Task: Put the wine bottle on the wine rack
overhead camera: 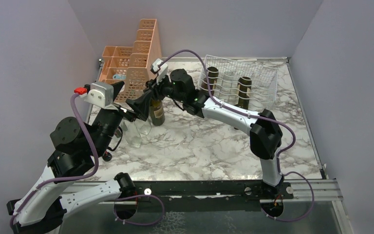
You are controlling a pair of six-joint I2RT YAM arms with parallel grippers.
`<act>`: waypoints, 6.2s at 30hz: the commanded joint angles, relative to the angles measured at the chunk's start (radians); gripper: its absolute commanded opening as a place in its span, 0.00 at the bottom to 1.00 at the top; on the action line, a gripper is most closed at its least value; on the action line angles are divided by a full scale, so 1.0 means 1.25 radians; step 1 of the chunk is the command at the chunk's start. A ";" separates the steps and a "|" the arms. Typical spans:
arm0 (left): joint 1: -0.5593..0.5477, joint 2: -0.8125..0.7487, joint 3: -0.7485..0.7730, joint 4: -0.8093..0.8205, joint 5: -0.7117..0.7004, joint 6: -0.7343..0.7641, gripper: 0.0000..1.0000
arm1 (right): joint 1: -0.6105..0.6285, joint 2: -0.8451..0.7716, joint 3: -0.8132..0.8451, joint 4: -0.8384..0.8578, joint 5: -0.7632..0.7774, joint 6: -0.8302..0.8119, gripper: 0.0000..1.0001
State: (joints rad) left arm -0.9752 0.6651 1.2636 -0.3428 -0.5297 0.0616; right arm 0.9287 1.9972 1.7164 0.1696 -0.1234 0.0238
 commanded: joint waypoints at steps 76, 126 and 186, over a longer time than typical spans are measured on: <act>0.000 0.456 -0.617 0.913 0.637 -0.029 0.91 | 0.015 -0.930 -0.581 -0.276 0.215 0.248 0.01; -0.007 0.530 -0.281 0.555 0.623 1.372 0.02 | 0.015 -0.914 -0.451 -0.977 0.295 0.326 0.68; -0.008 0.428 -0.210 0.729 0.613 0.697 0.99 | 0.015 -0.881 -0.630 -0.974 0.594 0.699 0.01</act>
State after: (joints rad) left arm -0.9821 1.2301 0.9714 0.3908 0.2871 1.2915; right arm 0.9489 0.9024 0.9470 -1.0477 0.5385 0.8059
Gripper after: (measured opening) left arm 0.989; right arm 0.352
